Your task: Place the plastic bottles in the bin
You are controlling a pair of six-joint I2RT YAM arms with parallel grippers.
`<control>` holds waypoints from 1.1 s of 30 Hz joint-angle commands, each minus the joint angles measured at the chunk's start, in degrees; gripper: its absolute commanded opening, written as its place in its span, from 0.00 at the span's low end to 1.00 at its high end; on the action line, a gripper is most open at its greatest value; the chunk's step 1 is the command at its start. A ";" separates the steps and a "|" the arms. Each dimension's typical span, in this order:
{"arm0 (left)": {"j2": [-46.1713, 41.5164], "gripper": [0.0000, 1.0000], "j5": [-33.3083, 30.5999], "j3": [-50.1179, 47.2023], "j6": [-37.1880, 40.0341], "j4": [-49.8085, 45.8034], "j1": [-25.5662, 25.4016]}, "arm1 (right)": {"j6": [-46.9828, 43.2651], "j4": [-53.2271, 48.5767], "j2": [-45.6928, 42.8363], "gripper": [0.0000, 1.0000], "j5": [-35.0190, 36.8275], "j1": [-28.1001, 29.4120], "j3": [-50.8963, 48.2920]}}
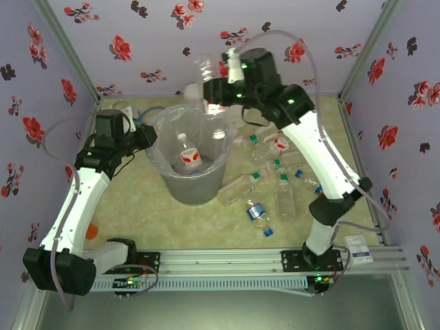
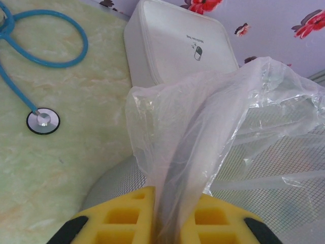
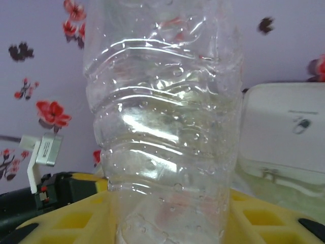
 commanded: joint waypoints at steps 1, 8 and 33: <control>1.29 0.05 -2.57 1.84 -1.18 0.91 -2.24 | -3.05 -5.58 5.85 0.48 1.14 2.58 2.34; 1.31 0.05 -4.40 2.06 -0.52 0.05 -2.68 | -2.97 -3.80 6.56 0.64 1.31 5.83 -3.65; 0.85 0.06 -4.90 -0.67 0.80 0.04 -2.71 | 7.61 0.00 -16.03 0.81 14.20 -13.68 -33.31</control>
